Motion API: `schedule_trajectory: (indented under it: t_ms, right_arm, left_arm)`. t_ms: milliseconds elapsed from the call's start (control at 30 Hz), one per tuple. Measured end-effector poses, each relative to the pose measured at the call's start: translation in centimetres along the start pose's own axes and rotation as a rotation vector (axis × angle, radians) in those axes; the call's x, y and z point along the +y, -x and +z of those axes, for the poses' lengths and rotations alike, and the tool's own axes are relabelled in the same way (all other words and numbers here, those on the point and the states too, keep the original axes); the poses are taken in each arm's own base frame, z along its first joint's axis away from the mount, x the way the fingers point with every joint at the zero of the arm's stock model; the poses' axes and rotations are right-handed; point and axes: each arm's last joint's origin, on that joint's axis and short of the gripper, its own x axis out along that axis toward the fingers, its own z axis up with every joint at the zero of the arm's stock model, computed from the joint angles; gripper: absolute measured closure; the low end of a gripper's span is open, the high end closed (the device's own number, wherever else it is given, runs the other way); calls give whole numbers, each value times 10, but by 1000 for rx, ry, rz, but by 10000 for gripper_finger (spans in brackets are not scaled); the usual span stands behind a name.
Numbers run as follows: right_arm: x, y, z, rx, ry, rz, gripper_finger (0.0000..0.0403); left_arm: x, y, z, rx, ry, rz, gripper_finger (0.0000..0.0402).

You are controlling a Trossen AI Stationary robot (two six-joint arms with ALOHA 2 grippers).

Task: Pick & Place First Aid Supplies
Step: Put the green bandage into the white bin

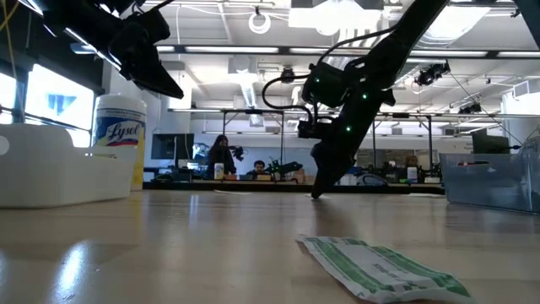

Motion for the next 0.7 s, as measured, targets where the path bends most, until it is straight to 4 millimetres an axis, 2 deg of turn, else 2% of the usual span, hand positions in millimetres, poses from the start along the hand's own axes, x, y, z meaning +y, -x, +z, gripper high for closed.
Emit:
schedule_trajectory:
  t_ms: [533, 700]
  right_arm:
    - [-6, -12, -8, 60, -50, 25, 331]
    - [-7, -13, -7, 50, -77, -3, 358]
  left_arm:
    - [0, 0, 0, 3, 0, -1, 284]
    - [0, 0, 0, 2, 0, -1, 284]
